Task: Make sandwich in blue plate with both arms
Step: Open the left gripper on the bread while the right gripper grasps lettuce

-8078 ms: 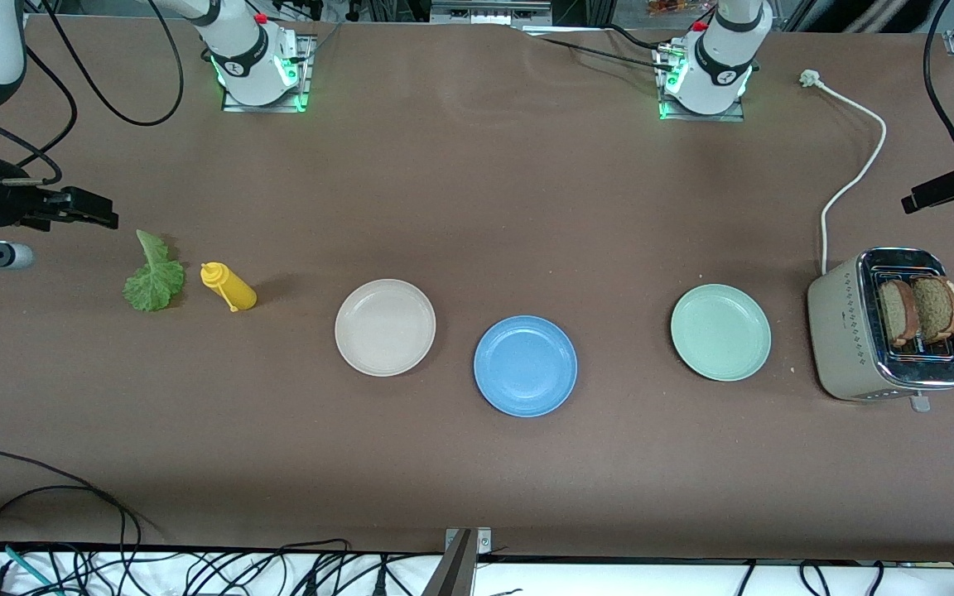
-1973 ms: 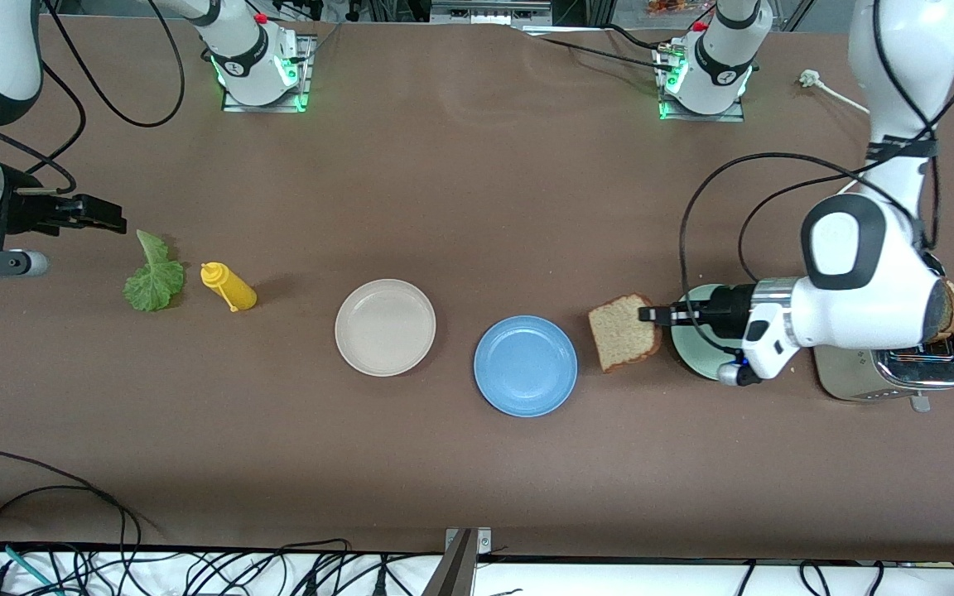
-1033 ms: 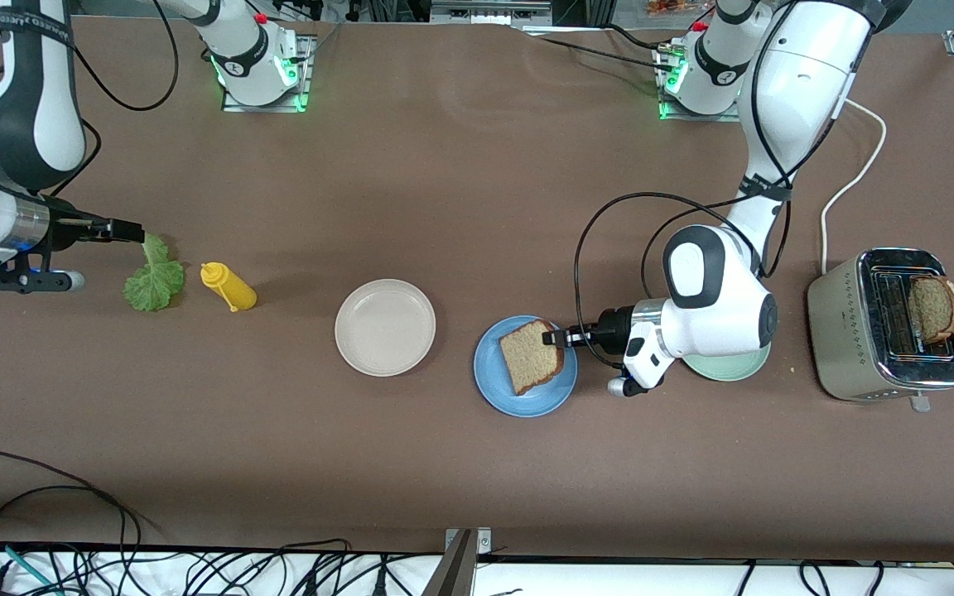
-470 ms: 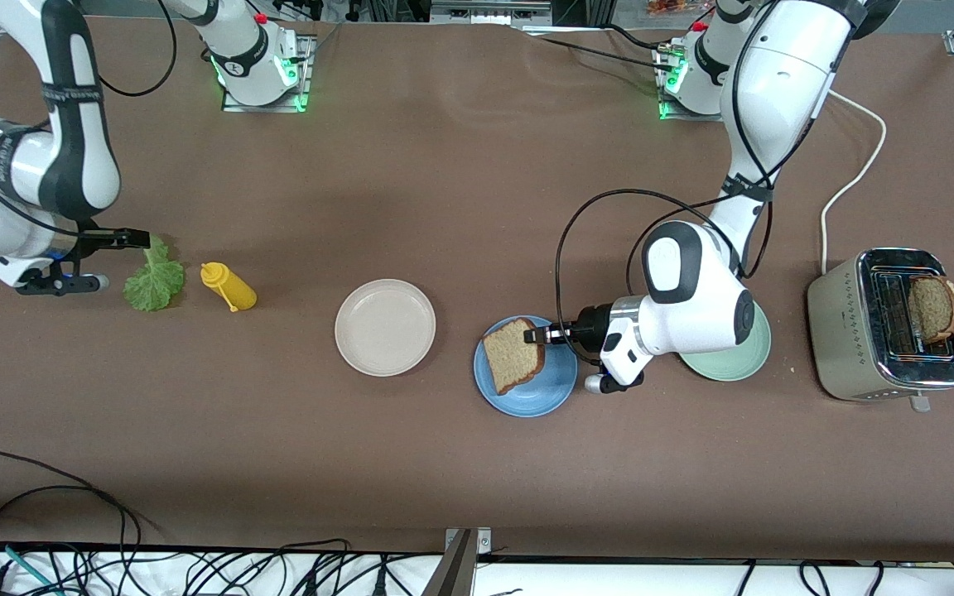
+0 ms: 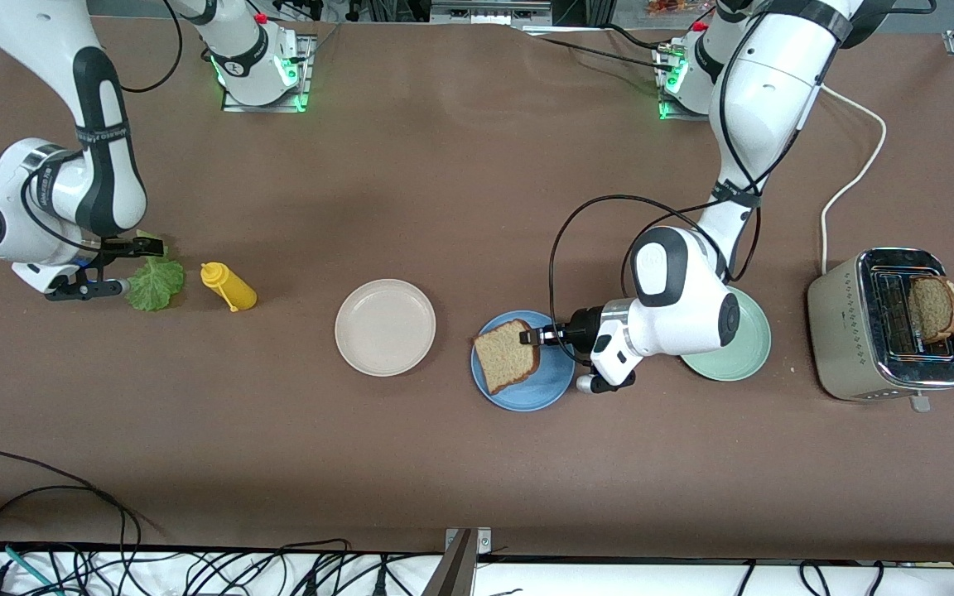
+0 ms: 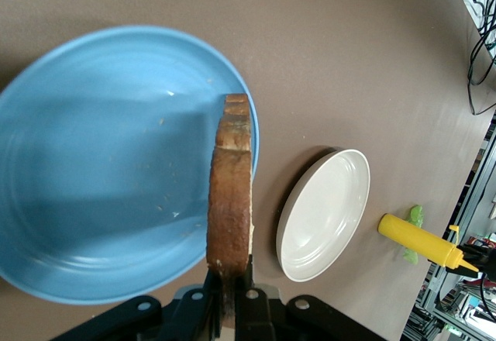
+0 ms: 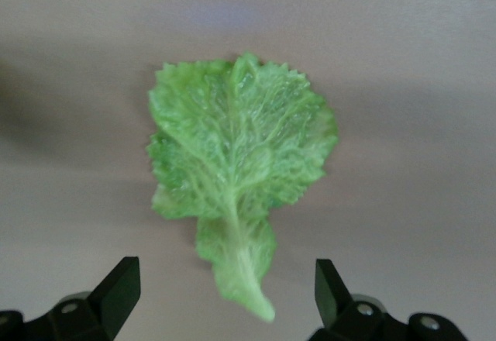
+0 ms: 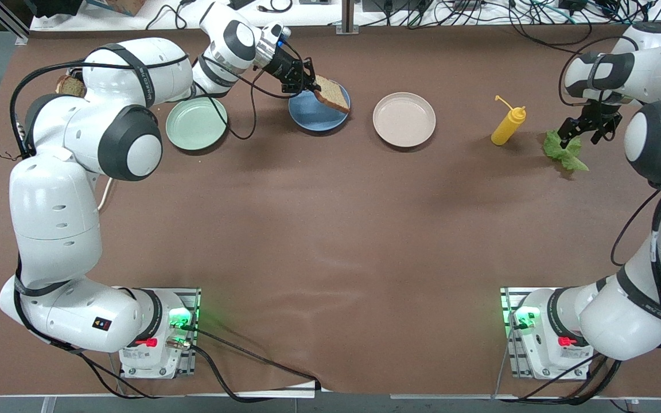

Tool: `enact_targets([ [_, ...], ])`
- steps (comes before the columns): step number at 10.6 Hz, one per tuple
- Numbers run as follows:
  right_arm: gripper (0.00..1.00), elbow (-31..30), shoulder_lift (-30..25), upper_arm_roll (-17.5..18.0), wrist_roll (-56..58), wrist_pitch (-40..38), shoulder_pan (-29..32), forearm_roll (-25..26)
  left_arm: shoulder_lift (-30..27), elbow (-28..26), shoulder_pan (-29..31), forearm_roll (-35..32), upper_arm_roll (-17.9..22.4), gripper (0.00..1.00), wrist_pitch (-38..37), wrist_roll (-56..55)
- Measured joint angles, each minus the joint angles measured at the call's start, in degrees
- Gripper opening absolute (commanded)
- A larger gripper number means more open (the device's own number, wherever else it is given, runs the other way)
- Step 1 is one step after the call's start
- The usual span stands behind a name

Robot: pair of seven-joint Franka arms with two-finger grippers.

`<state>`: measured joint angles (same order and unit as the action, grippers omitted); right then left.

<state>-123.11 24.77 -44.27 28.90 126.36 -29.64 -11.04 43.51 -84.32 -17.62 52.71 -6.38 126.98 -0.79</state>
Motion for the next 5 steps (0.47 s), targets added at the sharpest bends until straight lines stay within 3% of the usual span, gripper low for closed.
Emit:
enact_targets([
  [2, 1.00, -0.1, 4.6, 0.6, 8.9, 2.3, 2.2, -8.8, 0.4, 0.1, 0.0, 0.0, 0.1, 0.00, 0.2, 2.2],
  [5, 1.00, 0.1, 7.0, 1.9, 10.7, 4.1, 2.5, -11.2, 1.8, 0.1, 0.6, 0.0, 0.8, 0.00, 0.3, 10.5],
])
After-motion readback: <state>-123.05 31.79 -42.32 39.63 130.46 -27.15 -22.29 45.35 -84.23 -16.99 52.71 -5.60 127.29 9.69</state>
